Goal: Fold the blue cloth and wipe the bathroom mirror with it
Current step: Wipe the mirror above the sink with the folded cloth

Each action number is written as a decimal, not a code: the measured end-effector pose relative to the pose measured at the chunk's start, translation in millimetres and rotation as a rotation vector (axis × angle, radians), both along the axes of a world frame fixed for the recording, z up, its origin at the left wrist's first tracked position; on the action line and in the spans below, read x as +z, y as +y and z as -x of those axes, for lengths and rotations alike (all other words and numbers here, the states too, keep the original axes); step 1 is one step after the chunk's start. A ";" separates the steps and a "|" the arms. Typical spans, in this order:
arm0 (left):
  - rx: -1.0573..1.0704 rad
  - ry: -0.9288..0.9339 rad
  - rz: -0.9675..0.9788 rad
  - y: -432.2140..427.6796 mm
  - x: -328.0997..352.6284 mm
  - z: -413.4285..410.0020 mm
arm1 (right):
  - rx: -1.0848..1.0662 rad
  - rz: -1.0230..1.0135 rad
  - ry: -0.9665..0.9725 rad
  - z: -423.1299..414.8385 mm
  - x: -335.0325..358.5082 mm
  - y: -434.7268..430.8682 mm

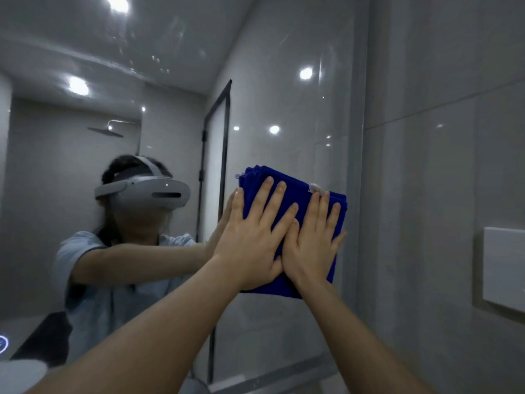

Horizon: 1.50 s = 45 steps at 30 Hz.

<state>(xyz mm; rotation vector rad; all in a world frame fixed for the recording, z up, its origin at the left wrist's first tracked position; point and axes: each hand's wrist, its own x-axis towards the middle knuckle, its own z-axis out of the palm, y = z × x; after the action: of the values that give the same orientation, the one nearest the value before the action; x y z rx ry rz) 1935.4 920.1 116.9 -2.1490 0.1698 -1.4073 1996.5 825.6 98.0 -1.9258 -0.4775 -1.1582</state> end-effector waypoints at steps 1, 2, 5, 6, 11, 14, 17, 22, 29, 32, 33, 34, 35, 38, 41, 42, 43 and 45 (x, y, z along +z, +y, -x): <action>-0.002 0.010 -0.003 1.2 0.7 0.0 | -0.005 -0.003 0.008 0.8 0.5 0.7; -0.003 0.020 -0.006 3.3 3.1 0.6 | -0.007 -0.010 0.021 2.6 1.7 1.6; 0.053 0.018 -0.077 9.1 25.3 16.2 | 0.020 -0.055 0.084 16.6 16.8 10.8; 0.085 0.018 -0.101 14.8 36.3 22.4 | 0.034 -0.066 0.094 23.2 27.2 16.7; 0.193 -0.105 -0.066 63.6 101.9 74.4 | 0.075 -0.004 -0.003 69.8 101.5 61.3; 0.249 -0.144 0.034 95.9 129.3 110.4 | 0.122 0.062 -0.108 102.8 142.7 92.9; 0.293 -0.251 0.166 126.6 144.3 148.7 | 0.185 0.168 -0.254 137.2 173.5 128.2; 0.365 -0.379 0.374 174.0 129.5 200.4 | 0.250 0.342 -0.458 190.0 184.9 180.0; 0.382 -0.531 0.615 205.4 54.4 236.6 | 0.281 0.572 -0.632 239.1 139.5 224.5; 0.399 -0.539 0.707 204.3 27.0 243.6 | 0.316 0.624 -0.656 250.5 119.4 227.5; 0.403 -0.535 0.734 204.6 19.8 245.1 | 0.333 0.636 -0.659 252.9 112.7 227.4; 0.402 -0.529 0.752 205.1 14.0 246.4 | 0.344 0.643 -0.661 254.4 105.9 227.0; 0.403 -0.518 0.758 206.2 9.4 247.4 | 0.349 0.644 -0.661 255.2 99.0 227.0; 0.407 -0.501 0.737 209.7 2.4 248.7 | 0.343 0.629 -0.627 257.0 85.2 229.1; 0.364 -0.512 0.744 211.0 4.7 250.4 | 0.319 0.591 -0.629 259.4 88.9 234.4; 0.348 -0.514 0.749 211.2 5.7 249.8 | 0.320 0.572 -0.630 259.9 91.7 236.6; 0.336 -0.516 0.759 211.4 8.0 249.3 | 0.322 0.562 -0.635 260.6 95.4 238.3; 0.312 -0.532 0.797 211.3 17.9 247.6 | 0.327 0.590 -0.662 263.0 107.8 240.3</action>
<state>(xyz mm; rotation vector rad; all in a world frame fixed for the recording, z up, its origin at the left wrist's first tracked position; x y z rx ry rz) 1687.8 1131.3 134.8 -2.1059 -1.0334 -1.9878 1733.5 1065.9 205.8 -1.7738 -1.5739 -1.5286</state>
